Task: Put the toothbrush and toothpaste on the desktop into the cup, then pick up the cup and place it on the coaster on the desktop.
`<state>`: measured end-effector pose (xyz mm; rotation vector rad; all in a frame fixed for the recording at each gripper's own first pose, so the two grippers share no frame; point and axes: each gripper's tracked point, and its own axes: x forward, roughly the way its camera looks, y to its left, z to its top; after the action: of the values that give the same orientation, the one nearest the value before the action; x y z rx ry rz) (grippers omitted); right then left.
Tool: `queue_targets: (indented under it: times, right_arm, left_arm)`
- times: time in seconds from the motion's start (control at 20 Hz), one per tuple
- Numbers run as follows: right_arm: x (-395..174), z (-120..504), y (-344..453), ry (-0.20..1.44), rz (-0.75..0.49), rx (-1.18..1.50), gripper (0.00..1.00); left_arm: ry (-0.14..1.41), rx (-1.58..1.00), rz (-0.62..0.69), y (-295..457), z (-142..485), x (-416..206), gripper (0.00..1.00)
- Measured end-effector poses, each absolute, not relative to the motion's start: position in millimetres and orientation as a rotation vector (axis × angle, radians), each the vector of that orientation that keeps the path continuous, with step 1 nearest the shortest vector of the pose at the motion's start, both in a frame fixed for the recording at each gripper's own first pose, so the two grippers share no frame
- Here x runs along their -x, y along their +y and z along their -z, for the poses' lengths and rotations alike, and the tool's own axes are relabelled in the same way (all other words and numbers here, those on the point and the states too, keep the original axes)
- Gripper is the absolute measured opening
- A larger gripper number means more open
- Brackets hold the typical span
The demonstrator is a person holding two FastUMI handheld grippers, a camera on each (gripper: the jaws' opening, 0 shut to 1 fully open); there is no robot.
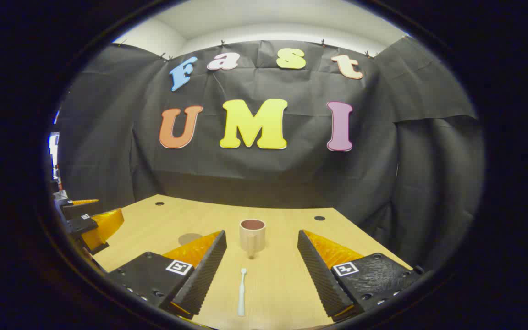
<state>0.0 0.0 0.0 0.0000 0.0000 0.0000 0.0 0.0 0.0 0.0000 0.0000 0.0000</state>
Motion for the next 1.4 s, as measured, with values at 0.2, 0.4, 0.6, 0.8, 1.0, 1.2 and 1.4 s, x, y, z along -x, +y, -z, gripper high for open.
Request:
queue_targets:
  times: [0.2, 0.4, 0.6, 0.8, 1.0, 1.2, 1.4]
  right_arm:
    - [-5, 5, -5, 0.011, 0.009, -0.007, 0.95]
    - [-7, 9, -8, 0.019, 0.013, -0.008, 0.95]
    - [-10, 13, -10, 0.024, 0.013, -0.013, 0.95]
    - [-12, 16, -11, 0.03, 0.011, -0.016, 0.95]
    - [-14, 23, -11, 0.033, 0.013, -0.006, 0.95]
    - [-28, 47, -7, 0.082, 0.006, -0.003, 0.92]
    - [-47, 93, 5, 0.192, -0.02, 0.006, 0.95]
  left_arm:
    - [0.0, -0.012, -0.005, -2, 0, -1, 0.98]
    - [-0.012, -0.018, -0.004, -2, -6, 0, 0.98]
    - [-0.013, -0.022, 0.002, -5, -5, -1, 0.98]
    - [-0.017, -0.025, -0.001, -4, -5, 1, 0.98]
    - [-0.026, -0.002, -0.022, 2, -6, -1, 0.98]
    - [-0.015, -0.007, -0.016, 1, 1, -2, 0.98]
    - [-0.004, -0.017, -0.015, 0, 10, -3, 0.98]
